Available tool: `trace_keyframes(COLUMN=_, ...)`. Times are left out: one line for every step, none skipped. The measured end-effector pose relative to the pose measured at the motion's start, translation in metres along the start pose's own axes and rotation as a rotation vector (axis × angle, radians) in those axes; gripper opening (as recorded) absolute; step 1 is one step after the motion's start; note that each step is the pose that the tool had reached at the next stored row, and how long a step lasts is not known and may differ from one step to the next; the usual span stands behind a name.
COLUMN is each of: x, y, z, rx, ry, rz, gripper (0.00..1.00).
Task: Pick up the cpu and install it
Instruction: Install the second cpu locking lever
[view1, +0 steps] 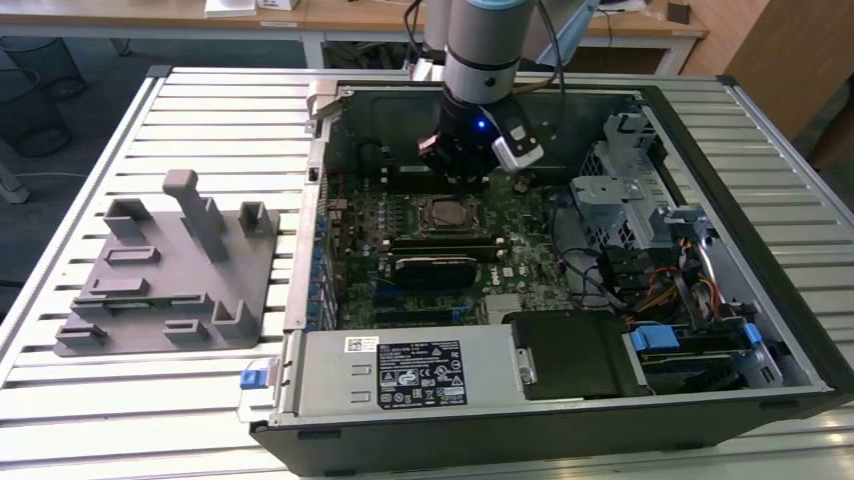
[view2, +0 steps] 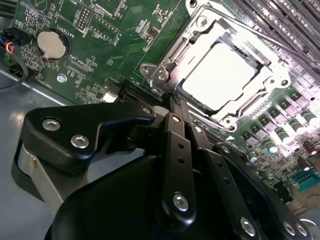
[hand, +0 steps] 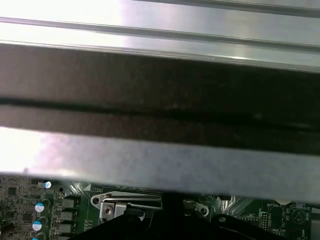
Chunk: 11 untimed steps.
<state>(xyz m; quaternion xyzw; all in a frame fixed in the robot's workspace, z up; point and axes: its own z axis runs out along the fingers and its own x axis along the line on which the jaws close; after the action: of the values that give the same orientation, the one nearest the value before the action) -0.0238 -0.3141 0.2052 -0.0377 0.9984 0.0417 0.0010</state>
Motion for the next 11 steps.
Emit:
trace_keyframes(x=0.0, y=-0.0008, z=0.0, rx=-0.0001, ry=-0.0001, rz=0.0, gripper=0.11)
trace_keyframes(x=0.0001, y=-0.0017, z=-0.0001, rx=-0.0001, ry=0.0, rz=0.0, gripper=0.11)
trace_keyframes(x=0.0002, y=-0.0028, z=-0.0002, rx=0.0, ry=-0.0001, rz=0.0, gripper=0.11)
trace_keyframes(x=0.0003, y=-0.0039, z=-0.0003, rx=0.0, ry=0.0, rz=0.0, gripper=0.11)
trace_keyframes(x=0.0004, y=-0.0049, z=-0.0004, rx=0.0, ry=0.0, rz=0.0, gripper=0.11)
trace_keyframes(x=0.0004, y=-0.0059, z=-0.0005, rx=0.0, ry=0.0, rz=0.0, gripper=0.11)
trace_keyframes(x=0.0005, y=-0.0072, z=-0.0006, rx=0.0, ry=0.0, rz=0.0, gripper=0.11)
trace_keyframes(x=0.0006, y=-0.0087, z=-0.0007, rx=-0.0001, ry=-0.0001, rz=0.0, gripper=0.11)
trace_keyframes(x=0.0008, y=-0.0101, z=-0.0008, rx=-0.0001, ry=-0.0001, rz=0.0, gripper=0.11)
trace_keyframes(x=0.0008, y=-0.0112, z=-0.0009, rx=-0.0001, ry=0.0, rz=0.0, gripper=0.11)
trace_keyframes(x=0.0009, y=-0.0122, z=-0.001, rx=-0.0001, ry=0.0, rz=0.0, gripper=0.11)
